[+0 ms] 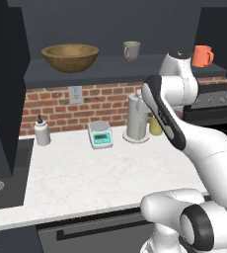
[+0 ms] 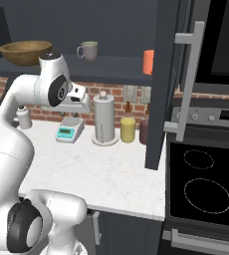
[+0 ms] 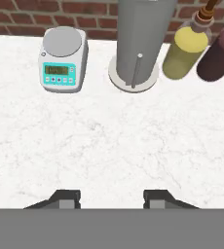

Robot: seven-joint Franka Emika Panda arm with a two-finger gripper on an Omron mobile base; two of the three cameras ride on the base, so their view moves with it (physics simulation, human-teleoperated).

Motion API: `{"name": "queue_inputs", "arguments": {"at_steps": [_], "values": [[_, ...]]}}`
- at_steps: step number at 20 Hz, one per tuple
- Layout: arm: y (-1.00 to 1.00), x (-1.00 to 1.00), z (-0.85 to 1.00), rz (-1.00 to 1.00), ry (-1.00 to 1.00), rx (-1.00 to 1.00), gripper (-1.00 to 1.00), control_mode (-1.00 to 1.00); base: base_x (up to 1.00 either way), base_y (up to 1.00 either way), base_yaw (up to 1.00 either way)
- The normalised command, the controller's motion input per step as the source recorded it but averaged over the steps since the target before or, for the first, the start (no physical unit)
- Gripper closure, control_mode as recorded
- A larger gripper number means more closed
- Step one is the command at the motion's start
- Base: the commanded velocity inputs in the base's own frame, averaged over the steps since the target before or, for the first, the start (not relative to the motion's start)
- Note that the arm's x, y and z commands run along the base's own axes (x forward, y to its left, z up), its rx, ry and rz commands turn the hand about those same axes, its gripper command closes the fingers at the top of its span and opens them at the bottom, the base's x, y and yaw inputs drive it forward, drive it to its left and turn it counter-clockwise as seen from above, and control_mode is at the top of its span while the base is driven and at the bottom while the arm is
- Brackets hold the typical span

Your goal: Gather all objects into one cabinet and sort the glasses and bowls to opposite sides.

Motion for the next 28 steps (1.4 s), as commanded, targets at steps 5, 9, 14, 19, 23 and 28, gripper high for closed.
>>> {"name": "queue_inputs", "arguments": {"at_steps": [5,9,14,19,23,28], "values": [[-0.16,-0.52,-0.11,0.00,-0.15,0.05,-1.00,-1.00,0.00,0.00,0.00],[-0.14,-1.00,-0.27,0.00,-0.43,0.11,-1.00,-1.00,0.00,0.00,0.00],[0.00,-0.91,0.11,0.01,-0.30,0.05,-1.00,-1.00,0.00,0.00,0.00],[-0.04,-0.85,0.37,0.03,-0.22,0.04,-1.00,-1.00,0.00,0.00,0.00],[-0.26,-0.67,0.72,0.00,-0.05,0.00,-1.00,-1.00,0.00,0.00,0.00],[-0.40,-0.73,0.64,0.00,0.00,0.00,-1.00,-1.00,0.00,0.00,0.00]]}}
